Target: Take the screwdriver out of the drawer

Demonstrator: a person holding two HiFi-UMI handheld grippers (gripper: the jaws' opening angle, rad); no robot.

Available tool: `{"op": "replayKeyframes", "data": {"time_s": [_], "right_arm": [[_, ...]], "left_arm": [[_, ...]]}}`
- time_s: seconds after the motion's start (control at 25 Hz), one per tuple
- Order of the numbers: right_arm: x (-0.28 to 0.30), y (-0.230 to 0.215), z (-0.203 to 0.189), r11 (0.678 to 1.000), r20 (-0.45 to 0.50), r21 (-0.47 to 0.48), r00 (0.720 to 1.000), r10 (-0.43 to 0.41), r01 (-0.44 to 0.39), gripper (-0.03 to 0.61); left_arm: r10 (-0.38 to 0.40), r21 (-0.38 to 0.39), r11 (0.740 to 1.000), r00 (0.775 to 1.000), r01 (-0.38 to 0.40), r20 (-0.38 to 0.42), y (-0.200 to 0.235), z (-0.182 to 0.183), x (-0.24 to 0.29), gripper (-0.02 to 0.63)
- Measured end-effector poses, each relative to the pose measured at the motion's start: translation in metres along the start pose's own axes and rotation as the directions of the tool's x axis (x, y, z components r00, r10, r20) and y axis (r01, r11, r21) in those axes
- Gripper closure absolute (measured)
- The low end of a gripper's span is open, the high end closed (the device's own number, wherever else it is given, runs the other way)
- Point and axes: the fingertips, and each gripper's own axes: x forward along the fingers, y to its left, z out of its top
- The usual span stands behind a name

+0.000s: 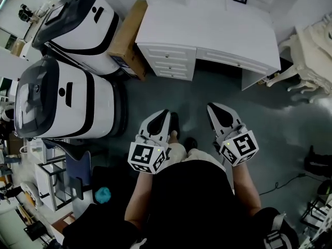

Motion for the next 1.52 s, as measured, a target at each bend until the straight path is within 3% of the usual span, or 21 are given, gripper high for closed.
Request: {"op": "replayKeyframes", "data": {"time_s": [0.92, 1.52], "right_arm": [[0.16, -0.066, 0.051, 0.994, -0.022, 0.006, 0.994, -0.111, 0.111, 0.56], [0.24, -0.074, 0.032, 0.987, -0.089, 0.017, 0.983, -0.16, 0.162, 0.56]], "left_arm": [[-0.118, 0.049, 0.992, 0.992, 0.12, -0.041, 0.135, 0.055, 0.132, 0.589], [-0.186, -0.013, 0.982, 0.972, 0.186, -0.147, 0.207, 0.019, 0.197, 0.588]]}}
